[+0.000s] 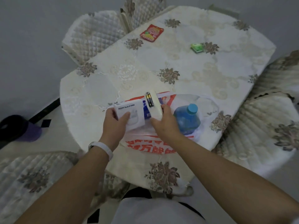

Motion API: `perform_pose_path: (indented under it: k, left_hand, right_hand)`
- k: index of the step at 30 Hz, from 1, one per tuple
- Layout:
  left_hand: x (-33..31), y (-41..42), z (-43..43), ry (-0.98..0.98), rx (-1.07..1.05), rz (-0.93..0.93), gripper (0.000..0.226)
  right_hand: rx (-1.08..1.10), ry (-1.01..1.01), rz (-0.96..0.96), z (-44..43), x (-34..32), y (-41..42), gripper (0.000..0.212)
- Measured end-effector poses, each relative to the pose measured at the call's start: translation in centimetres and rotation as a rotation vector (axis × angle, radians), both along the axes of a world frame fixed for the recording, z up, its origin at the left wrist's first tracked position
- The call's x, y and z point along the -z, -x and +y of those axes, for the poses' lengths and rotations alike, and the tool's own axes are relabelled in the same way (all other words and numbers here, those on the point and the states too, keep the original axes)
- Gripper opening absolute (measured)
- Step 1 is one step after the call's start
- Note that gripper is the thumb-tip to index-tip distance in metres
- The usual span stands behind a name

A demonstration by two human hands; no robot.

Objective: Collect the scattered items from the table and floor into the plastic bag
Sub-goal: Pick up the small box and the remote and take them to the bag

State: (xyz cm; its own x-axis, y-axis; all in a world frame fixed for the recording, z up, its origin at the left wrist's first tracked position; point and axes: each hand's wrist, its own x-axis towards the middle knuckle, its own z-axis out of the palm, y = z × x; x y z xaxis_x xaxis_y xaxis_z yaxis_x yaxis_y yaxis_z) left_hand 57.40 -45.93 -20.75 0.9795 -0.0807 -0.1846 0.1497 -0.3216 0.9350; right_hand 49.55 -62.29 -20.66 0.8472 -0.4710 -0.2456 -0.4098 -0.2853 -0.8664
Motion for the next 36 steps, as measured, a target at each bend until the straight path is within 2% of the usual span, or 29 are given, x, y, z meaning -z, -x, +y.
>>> perform_pose_path:
  k: [3, 8, 19, 24, 28, 33, 36]
  left_hand:
    - [1.9, -1.3, -0.5, -0.017, 0.063, 0.055, 0.023]
    - [4.2, -1.8, 0.0, -0.003, 0.217, 0.075, 0.037]
    - [7.2, -2.4, 2.3, -0.08, 0.448, 0.238, 0.033]
    - [7.5, -2.5, 2.3, -0.173, 0.517, 0.226, 0.026]
    - [7.8, -2.2, 2.2, -0.273, 0.641, 0.199, 0.037]
    - [8.3, -1.9, 2.5, -0.423, 0.709, 0.089, 0.039]
    - [8.5, -2.0, 2.8, -0.557, 0.776, -0.001, 0.045]
  right_hand:
    - [0.075, -0.015, 0.02, 0.7, 1.1, -1.2, 0.043]
    - [0.146, -0.025, 0.061, 1.1, 3.2, -1.6, 0.046]
    - [0.261, 0.021, 0.19, 3.7, 5.2, 1.9, 0.045]
    - [0.317, 0.093, 0.275, 4.5, 5.8, 3.2, 0.049]
    - [0.316, 0.092, 0.327, 4.7, 6.4, 3.3, 0.049]
    - [0.217, 0.079, 0.374, 4.1, 6.5, 3.1, 0.066]
    - [0.158, 0.15, 0.437, 3.8, 6.7, 3.6, 0.054]
